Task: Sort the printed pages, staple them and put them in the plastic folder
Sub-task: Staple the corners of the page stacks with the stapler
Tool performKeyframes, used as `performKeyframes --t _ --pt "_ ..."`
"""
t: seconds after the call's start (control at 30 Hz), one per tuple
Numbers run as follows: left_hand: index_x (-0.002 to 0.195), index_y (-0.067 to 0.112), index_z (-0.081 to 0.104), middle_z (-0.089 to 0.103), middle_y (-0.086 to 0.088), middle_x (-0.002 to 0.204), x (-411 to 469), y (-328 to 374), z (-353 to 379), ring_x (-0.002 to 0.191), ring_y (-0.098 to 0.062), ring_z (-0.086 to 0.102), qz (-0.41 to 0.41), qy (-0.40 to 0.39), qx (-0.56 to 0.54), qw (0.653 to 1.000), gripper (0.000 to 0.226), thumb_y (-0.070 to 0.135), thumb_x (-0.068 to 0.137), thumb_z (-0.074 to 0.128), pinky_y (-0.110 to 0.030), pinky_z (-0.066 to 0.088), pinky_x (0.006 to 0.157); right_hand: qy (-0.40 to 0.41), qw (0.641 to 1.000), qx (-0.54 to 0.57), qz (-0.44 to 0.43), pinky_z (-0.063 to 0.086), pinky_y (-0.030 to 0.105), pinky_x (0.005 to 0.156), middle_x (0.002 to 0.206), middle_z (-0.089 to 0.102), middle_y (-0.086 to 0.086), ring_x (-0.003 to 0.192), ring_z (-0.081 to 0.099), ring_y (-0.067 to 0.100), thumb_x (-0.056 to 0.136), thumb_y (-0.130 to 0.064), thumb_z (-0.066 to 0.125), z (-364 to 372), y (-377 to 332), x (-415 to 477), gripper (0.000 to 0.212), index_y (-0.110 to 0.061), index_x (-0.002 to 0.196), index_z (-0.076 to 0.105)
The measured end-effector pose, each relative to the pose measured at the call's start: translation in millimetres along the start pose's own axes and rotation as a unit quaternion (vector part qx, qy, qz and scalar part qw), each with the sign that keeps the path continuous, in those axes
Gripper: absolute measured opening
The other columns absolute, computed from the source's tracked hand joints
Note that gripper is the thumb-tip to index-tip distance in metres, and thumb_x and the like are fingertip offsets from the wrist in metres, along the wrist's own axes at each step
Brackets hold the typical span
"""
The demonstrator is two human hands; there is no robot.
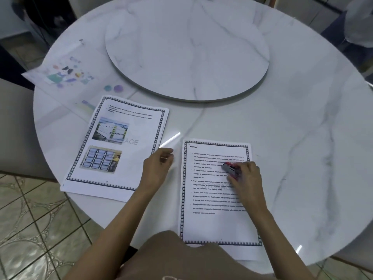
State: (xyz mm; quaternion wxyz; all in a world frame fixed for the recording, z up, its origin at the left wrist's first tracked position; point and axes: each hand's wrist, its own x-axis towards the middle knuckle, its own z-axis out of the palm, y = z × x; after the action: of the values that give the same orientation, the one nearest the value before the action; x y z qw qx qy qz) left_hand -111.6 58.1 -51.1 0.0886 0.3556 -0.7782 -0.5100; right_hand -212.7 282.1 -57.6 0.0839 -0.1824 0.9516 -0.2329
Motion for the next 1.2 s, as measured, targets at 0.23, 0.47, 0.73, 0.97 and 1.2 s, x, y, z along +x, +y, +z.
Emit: performKeyframes --t 0.23,0.47,0.73,0.97,1.2 --pt "0.11 0.013 0.063 0.065 0.003 0.099 10.7 -9.6 -33.9 0.083 -0.003 0.057 0.035 -0.01 0.017 0.999 0.022 0.01 0.089 0.057 0.005 0.038 0.068 0.025 0.992 0.111 -0.046 0.042 0.024 0.088 0.104 0.046 -0.002 0.098 0.047 0.011 0.088 -0.013 0.059 12.2 -63.4 0.7 0.022 -0.009 0.109 0.061" --pt "0.115 0.011 0.061 0.064 -0.001 0.113 25.7 -37.3 -90.0 0.096 -0.01 0.056 0.045 0.022 0.03 0.998 0.026 0.008 0.09 0.055 -0.002 0.037 0.072 -0.059 0.981 0.184 0.032 0.033 -0.002 0.069 0.1 0.054 0.003 0.083 0.051 0.01 0.087 -0.016 0.059 65.2 -146.1 -1.8 0.024 -0.009 0.11 0.062" --pt "0.126 0.006 0.051 0.051 -0.014 0.125 66.9 -59.0 -164.8 0.117 -0.025 0.047 0.014 0.14 0.031 0.99 0.035 0.01 0.092 0.05 -0.024 0.034 0.093 -0.047 0.983 0.137 0.112 0.022 0.017 0.067 0.093 0.042 0.004 0.084 0.038 0.012 0.09 -0.024 0.055 101.9 -189.6 7.9 0.01 -0.018 0.092 0.048" --pt "0.135 0.002 0.04 0.05 -0.019 0.131 109.5 -72.5 -184.1 0.127 -0.033 0.036 -0.084 0.005 0.113 0.99 0.049 0.023 0.092 0.051 -0.037 0.018 0.108 -0.032 0.965 0.183 0.184 0.026 0.014 0.074 0.107 0.049 0.012 0.094 0.047 0.02 0.093 -0.019 0.05 118.0 -220.4 19.3 0.023 -0.007 0.112 0.055" --pt "0.138 0.005 0.031 0.05 -0.015 0.133 123.5 -65.1 -194.0 0.121 -0.031 0.048 -0.131 -0.075 -0.001 0.989 0.049 0.02 0.094 0.049 -0.034 0.04 0.094 -0.019 0.954 0.204 0.219 0.032 0.022 0.063 0.093 0.055 0.012 0.09 0.052 0.026 0.092 -0.02 0.05 124.8 -239.3 28.7 0.015 -0.008 0.089 0.058"
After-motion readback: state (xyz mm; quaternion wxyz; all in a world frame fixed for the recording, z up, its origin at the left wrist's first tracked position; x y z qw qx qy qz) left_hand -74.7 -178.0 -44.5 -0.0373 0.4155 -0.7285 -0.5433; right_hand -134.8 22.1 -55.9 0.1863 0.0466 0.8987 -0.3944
